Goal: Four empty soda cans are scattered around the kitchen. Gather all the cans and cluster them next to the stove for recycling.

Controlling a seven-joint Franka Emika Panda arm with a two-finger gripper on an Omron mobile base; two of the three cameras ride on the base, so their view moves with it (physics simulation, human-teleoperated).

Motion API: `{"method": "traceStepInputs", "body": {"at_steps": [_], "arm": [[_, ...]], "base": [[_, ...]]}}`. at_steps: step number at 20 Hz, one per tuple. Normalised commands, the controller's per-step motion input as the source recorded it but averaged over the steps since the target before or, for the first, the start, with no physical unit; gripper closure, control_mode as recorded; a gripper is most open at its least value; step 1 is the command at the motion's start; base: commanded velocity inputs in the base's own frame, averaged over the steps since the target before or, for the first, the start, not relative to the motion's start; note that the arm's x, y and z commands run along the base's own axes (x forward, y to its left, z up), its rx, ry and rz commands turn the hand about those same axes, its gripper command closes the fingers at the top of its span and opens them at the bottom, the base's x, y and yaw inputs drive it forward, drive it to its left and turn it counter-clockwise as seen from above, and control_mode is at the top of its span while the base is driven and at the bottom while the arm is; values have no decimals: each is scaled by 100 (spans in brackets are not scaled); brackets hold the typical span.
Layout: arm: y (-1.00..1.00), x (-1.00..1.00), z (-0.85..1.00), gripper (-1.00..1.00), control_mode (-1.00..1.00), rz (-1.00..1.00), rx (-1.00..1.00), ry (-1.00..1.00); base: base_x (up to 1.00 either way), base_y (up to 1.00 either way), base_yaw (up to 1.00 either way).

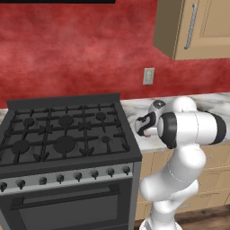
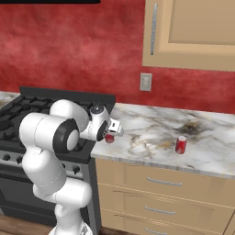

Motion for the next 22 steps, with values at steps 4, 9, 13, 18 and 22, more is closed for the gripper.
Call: {"method": "traceStepInputs", "body": {"at_steps": [4, 9, 13, 18, 22], "arm": [[-6, 7, -5, 100, -100, 0, 0, 0], [-7, 11, -2, 100, -100, 0, 0, 0], [-3, 14, -5, 100, -100, 0, 0, -1], [0, 15, -9, 100, -100, 0, 0, -3], [0, 14, -12, 100, -100, 0, 0, 0]], "base": [[0, 0, 0], [0, 0, 0], [0, 0, 0], [0, 0, 0], [0, 0, 0]]}}
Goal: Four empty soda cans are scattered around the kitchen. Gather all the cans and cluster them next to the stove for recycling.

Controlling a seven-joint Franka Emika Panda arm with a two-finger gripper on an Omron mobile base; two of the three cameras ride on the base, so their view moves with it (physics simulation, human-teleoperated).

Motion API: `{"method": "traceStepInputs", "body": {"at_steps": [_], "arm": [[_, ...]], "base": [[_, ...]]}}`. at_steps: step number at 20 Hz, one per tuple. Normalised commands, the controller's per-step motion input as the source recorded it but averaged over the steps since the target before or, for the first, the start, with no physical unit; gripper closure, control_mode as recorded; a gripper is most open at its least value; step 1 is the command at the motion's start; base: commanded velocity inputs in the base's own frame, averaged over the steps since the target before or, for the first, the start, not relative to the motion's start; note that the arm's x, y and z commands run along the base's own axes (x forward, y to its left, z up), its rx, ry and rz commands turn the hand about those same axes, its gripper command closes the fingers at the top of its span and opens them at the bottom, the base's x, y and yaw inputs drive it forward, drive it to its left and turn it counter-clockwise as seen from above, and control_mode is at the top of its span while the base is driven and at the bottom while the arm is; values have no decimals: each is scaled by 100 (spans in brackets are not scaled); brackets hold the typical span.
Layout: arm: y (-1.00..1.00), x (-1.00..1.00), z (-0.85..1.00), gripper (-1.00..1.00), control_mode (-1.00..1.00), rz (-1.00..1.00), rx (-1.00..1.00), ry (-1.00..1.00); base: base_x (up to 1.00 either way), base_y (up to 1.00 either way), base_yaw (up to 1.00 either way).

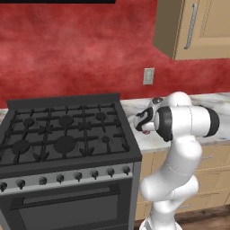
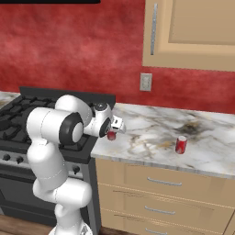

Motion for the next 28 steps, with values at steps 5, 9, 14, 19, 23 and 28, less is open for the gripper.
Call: {"method": "traceStepInputs", "body": {"at_steps": [5, 9, 14, 19, 23, 28], "arm": [[-1, 13, -15, 100, -100, 0, 0, 0], [-1, 10, -15, 100, -100, 0, 0, 0], [-1, 0, -22, -100, -100, 0, 0, 1], [-2, 0, -21, -100, -100, 0, 0, 1], [-2, 0, -9, -100, -100, 0, 0, 0], [-1, -1, 0, -100, -100, 0, 0, -2]], "base": [[0, 0, 0], [0, 0, 0], [0, 0, 0], [0, 0, 0], [0, 0, 0], [0, 0, 0]]}}
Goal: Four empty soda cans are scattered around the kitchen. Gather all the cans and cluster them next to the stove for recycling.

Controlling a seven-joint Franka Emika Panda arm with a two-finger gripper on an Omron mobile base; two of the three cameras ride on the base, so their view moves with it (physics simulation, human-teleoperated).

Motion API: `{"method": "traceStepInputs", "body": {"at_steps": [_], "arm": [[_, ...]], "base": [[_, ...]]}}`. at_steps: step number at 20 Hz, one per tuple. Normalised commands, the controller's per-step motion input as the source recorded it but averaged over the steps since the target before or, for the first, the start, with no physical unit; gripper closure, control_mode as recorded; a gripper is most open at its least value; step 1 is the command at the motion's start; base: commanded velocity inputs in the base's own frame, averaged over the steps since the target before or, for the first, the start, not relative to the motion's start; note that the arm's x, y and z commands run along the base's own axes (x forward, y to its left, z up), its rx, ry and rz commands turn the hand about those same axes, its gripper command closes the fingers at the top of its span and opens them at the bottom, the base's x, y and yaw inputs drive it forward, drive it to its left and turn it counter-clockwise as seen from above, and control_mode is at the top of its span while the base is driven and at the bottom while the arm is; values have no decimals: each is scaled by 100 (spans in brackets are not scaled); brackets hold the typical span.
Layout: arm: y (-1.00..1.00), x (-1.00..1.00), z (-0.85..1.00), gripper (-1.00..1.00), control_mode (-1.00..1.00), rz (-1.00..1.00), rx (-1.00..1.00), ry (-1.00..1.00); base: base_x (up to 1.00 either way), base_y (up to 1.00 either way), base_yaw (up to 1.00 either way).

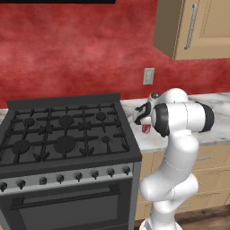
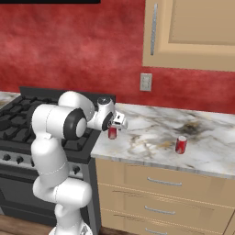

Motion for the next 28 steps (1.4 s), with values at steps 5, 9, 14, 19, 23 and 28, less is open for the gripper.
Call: {"method": "traceStepInputs", "body": {"at_steps": [5, 9, 14, 19, 23, 28], "arm": [[-4, -14, 4, -100, -100, 0, 0, -3], [0, -11, 19, -100, -100, 0, 0, -8], [-6, -14, 33, -100, -100, 0, 0, -18], [-13, -17, 37, -100, -100, -6, 0, -10], [-20, -29, 25, -100, -100, -14, 0, 0], [-16, -20, 33, -100, -100, -17, 0, 2]], "base": [[0, 0, 0], [0, 0, 0], [0, 0, 0], [0, 0, 0], [0, 0, 0], [0, 0, 0]]}}
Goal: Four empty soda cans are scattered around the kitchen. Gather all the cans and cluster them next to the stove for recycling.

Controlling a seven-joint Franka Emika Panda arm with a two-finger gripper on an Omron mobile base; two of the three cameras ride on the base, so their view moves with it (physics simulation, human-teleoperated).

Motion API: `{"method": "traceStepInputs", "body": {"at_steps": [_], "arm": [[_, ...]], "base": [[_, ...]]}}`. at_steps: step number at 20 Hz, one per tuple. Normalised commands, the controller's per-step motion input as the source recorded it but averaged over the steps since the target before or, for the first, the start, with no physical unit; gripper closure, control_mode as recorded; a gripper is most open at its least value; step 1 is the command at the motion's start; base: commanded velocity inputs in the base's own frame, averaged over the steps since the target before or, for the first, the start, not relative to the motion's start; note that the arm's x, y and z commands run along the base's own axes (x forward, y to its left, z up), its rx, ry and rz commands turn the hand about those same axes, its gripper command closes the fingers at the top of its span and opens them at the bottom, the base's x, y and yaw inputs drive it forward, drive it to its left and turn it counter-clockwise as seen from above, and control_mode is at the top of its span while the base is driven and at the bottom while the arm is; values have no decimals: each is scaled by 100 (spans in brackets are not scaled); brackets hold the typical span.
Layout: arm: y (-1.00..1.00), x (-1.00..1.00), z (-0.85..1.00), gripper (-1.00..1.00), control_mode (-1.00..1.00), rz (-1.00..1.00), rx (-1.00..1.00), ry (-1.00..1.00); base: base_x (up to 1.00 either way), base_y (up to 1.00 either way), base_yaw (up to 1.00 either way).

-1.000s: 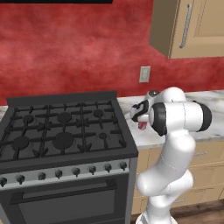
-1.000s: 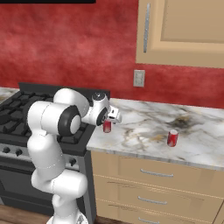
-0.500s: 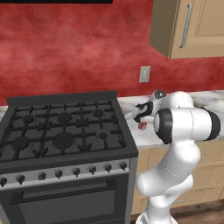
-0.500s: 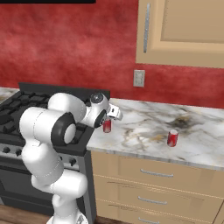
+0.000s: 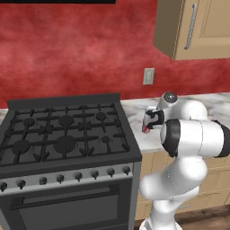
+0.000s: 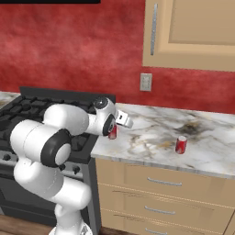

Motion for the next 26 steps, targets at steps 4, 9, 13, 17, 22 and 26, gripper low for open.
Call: {"method": "traceStepInputs", "body": {"at_steps": [4, 9, 13, 17, 22, 26], "arm": [[-17, -20, 41, -100, -100, -20, 0, 7], [-20, -25, 27, -100, -100, -24, 0, 11], [-27, -22, 16, -100, -100, -24, 0, 8], [-32, -20, 10, -100, -100, -21, 0, 1], [-34, -15, 9, -100, -100, -21, 0, 5], [-35, -15, 5, -100, -100, -20, 0, 0]], "base": [[0, 0, 0], [0, 0, 0], [0, 0, 0], [0, 0, 0], [0, 0, 0], [0, 0, 0]]}}
